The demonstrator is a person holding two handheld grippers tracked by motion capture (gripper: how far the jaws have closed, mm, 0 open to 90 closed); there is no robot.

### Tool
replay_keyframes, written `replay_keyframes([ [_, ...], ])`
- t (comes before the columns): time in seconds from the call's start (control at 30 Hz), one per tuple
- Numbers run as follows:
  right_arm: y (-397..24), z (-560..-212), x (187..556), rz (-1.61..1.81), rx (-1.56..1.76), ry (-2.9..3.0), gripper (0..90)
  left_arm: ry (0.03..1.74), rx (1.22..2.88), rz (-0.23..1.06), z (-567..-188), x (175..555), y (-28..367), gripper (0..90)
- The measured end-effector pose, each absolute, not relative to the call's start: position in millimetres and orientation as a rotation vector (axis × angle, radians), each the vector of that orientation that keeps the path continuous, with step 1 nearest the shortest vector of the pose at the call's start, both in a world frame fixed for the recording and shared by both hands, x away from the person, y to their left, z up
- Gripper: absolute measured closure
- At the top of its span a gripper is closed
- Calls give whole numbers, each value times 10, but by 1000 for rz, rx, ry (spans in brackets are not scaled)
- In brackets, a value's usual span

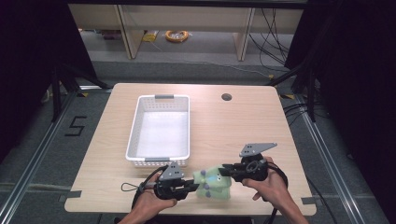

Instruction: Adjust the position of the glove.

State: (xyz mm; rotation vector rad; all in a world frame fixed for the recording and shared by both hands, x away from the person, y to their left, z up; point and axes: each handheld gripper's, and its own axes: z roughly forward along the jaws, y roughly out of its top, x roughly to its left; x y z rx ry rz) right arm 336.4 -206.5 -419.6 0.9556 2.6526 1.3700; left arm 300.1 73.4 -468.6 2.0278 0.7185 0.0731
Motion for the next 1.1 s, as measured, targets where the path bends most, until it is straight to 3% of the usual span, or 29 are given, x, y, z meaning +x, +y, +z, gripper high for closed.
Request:
replay_keyframes([
  [0.3,-2169,-4448,3341,1344,1067,2684,794,742,2065,-40,-4825,3039,643,802],
  [0.77,-2173,-4777,3376,1235,1189,2695,762,838,2083,-100,-5024,3151,611,770],
  [1.0,-2126,-4802,3375,1166,1149,2683,713,854,2094,-115,-5042,3150,627,712],
  [1.1,-2130,-4794,3383,1158,1161,2673,635,862,2096,-95,-5004,3131,652,622],
])
